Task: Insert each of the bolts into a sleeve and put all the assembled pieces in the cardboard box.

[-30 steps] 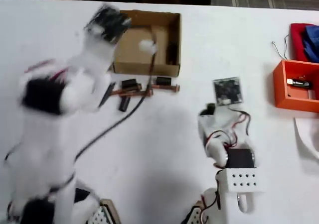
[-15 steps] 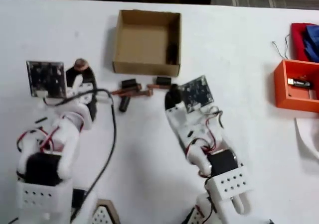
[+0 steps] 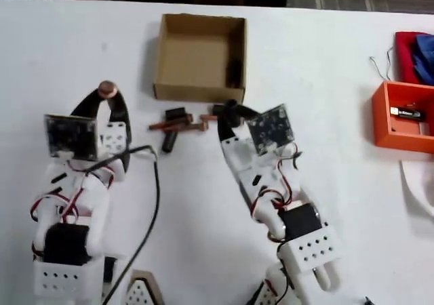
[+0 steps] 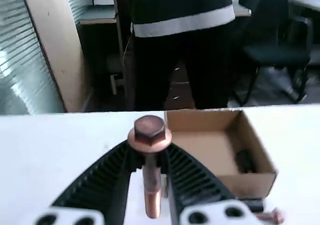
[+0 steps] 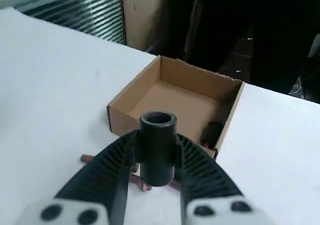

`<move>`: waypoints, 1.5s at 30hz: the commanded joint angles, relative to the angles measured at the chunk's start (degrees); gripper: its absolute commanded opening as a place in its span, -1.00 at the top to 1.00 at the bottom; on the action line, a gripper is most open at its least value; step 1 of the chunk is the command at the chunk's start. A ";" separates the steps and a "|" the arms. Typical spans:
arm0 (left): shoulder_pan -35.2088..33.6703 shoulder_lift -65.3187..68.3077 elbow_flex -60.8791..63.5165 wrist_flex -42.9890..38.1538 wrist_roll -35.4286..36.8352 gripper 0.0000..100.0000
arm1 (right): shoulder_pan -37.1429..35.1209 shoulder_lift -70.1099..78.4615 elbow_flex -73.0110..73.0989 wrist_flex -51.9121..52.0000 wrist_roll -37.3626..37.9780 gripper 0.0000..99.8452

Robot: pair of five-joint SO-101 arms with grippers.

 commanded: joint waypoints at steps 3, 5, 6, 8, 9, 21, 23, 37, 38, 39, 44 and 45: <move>2.20 -0.18 -6.11 -2.99 8.09 0.95 | -0.48 -7.08 -2.99 0.13 -5.10 0.96; 4.13 1.76 -6.81 -5.19 8.09 0.95 | -0.48 -12.70 -2.99 3.74 -5.10 0.96; 5.19 3.16 -7.52 -6.15 8.18 0.95 | -0.48 -16.04 -2.99 5.41 -5.01 0.96; 7.30 6.24 -9.71 -7.56 8.26 0.95 | -0.13 -21.58 -1.32 7.08 -5.01 0.96; 8.70 7.56 -11.38 -7.65 8.35 0.95 | -0.04 -23.96 0.44 6.73 -5.01 0.96; 28.40 17.76 -24.48 -7.82 8.44 0.95 | -0.31 -35.82 24.26 -7.25 2.99 0.96; 29.45 18.29 -24.31 -7.82 8.44 0.95 | -0.31 -37.49 25.05 -8.40 5.10 0.96; 31.12 20.13 -20.44 -7.82 8.53 0.95 | -1.01 -39.16 23.82 -8.31 5.10 0.96; 31.56 20.57 -20.09 -7.82 8.53 0.95 | -1.01 -39.16 23.82 -8.31 5.10 0.96; 32.09 20.92 -19.91 -7.82 8.26 0.95 | -1.01 -39.16 23.82 -8.22 5.10 0.96; 32.62 23.03 -20.18 -7.82 8.18 0.95 | -1.01 -39.16 23.91 -8.22 5.10 0.96; 32.62 23.47 -20.18 -7.82 8.18 0.95 | -1.01 -39.16 23.91 -8.22 5.10 0.96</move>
